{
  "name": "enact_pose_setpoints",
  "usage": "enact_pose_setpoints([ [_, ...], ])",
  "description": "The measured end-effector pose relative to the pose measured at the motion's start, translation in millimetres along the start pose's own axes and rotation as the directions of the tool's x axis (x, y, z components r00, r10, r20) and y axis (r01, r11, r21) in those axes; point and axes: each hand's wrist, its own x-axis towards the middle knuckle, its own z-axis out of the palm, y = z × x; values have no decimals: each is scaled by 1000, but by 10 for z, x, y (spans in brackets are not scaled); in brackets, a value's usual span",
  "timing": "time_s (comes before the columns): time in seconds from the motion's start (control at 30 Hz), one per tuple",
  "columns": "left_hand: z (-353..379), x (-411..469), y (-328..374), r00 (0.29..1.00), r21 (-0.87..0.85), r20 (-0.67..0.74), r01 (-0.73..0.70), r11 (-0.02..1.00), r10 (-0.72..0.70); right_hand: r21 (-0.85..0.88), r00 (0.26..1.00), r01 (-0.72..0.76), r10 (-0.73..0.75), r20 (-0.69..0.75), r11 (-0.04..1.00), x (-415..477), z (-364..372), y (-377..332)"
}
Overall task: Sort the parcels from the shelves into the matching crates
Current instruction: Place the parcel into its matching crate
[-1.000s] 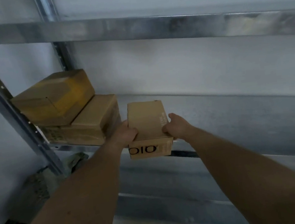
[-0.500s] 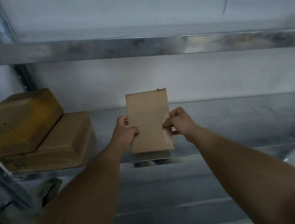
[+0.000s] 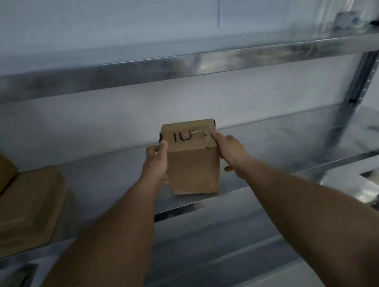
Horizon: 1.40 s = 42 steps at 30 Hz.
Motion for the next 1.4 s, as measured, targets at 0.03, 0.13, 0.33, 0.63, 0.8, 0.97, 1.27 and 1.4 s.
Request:
enact_pose_setpoints([
  [0.03,70,0,26,1000,12,-12,-9,1000,9,-4,1000,11,-11,-23,1000,27,-83,45],
  [0.13,271,11,51,999,30,-20,-33,999,33,14,999,40,-40,-19,999,92,-298,166],
  [0.33,583,-99,74,988,168,130,-102,981,80,-189,979,204,-196,59,961,134,-592,370],
  [0.63,910,-169,132,994,182,108,-49,982,30,-121,989,108,-94,110,987,313,-878,616],
  [0.8,1258,-245,132,986,244,152,-103,964,67,-177,985,139,-119,123,974,396,-1180,863],
  [0.97,1783,-385,224,949,282,290,-206,937,121,-287,965,254,-221,144,924,382,-1676,1075],
  [1.27,3013,-668,308,820,294,467,-497,816,331,-545,947,275,-320,12,792,127,-2856,1684],
  [1.4,3591,-762,391,744,271,568,-574,773,353,-579,952,191,-294,-87,792,-38,-3406,1984],
])
